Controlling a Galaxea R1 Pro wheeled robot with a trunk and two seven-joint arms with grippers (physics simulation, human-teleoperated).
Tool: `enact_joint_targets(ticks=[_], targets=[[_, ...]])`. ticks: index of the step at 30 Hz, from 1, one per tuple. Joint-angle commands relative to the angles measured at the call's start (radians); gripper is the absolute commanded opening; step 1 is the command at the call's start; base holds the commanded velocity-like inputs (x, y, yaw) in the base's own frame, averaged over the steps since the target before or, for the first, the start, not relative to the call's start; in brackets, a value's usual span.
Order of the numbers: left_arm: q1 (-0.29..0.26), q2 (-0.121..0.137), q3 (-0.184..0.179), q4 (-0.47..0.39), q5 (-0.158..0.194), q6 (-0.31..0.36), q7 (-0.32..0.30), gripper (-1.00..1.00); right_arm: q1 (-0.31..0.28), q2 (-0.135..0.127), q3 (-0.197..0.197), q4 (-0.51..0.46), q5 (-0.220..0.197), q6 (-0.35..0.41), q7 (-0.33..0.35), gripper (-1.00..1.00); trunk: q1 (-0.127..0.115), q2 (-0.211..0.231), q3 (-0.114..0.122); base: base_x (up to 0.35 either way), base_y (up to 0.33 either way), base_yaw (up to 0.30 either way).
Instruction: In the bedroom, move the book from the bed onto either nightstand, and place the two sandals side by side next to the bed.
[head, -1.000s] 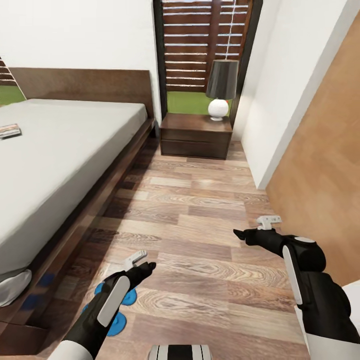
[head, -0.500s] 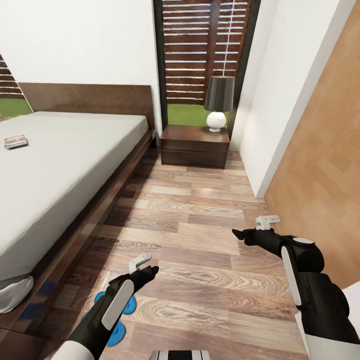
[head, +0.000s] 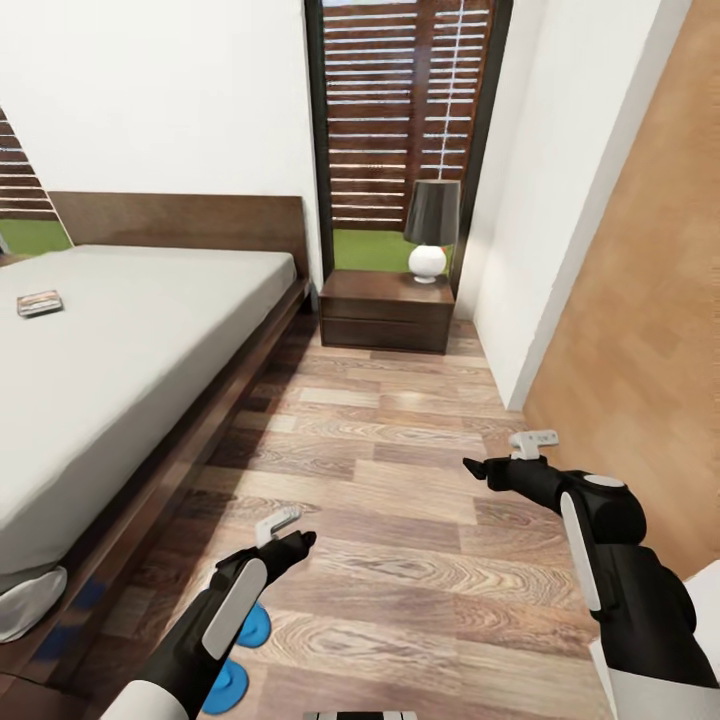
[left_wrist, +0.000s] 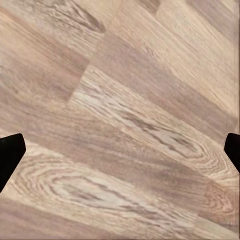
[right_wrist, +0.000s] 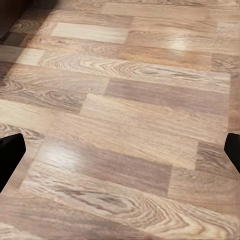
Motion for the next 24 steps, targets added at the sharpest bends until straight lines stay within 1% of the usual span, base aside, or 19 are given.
enact_joint_targets(ticks=[1, 2, 3, 5, 10, 13, 18, 21, 24], targets=[[0.0, 0.001, -0.001, -0.002, 0.011, -0.001, 0.01, 1.0, -0.001, 0.0, 0.003, 0.001, 0.011, 0.004, 0.01, 1.0, 0.0, 0.0, -0.001, 0.0, 0.0, -0.219], [0.0, 0.001, -0.001, -0.003, 0.012, -0.003, 0.01, 1.0, -0.001, 0.001, 0.008, 0.002, 0.011, 0.005, 0.01, 1.0, 0.0, 0.0, -0.001, 0.0, 0.0, -0.228], [0.0, 0.0, -0.001, -0.004, 0.013, -0.01, 0.01, 1.0, -0.001, 0.001, 0.024, 0.004, 0.011, 0.006, 0.01, 1.0, 0.0, 0.0, -0.001, 0.0, 0.0, -0.247], [0.0, 0.0, -0.002, -0.004, 0.013, -0.016, 0.01, 1.0, -0.001, 0.001, 0.032, 0.004, 0.012, 0.006, 0.01, 1.0, 0.0, 0.0, -0.001, 0.0, 0.0, -0.252], [0.0, 0.002, -0.001, -0.004, 0.014, -0.032, 0.009, 1.0, -0.001, 0.001, 0.045, 0.005, 0.012, 0.003, 0.009, 1.0, 0.0, 0.0, -0.001, 0.0, 0.0, -0.26], [0.001, 0.003, -0.001, -0.004, 0.013, -0.035, 0.009, 1.0, 0.0, 0.001, 0.047, 0.005, 0.012, 0.001, 0.01, 1.0, 0.0, 0.0, -0.001, 0.008, -0.012, -0.247], [0.002, 0.005, -0.002, -0.004, 0.012, -0.049, 0.01, 1.0, 0.0, 0.001, 0.057, 0.005, 0.011, -0.001, 0.011, 1.0, 0.0, 0.0, -0.001, 0.082, -0.147, -0.115], [0.003, 0.006, -0.001, -0.003, 0.011, -0.054, 0.011, 1.0, 0.0, 0.001, 0.083, 0.005, 0.01, -0.002, 0.013, 1.0, 0.0, 0.0, -0.001, 0.136, -0.235, -0.046], [0.003, 0.007, -0.001, -0.003, 0.01, -0.058, 0.011, 1.0, 0.001, 0.001, 0.122, 0.005, 0.008, -0.003, 0.015, 1.0, 0.0, 0.0, -0.001, 0.13, -0.203, -0.022]])
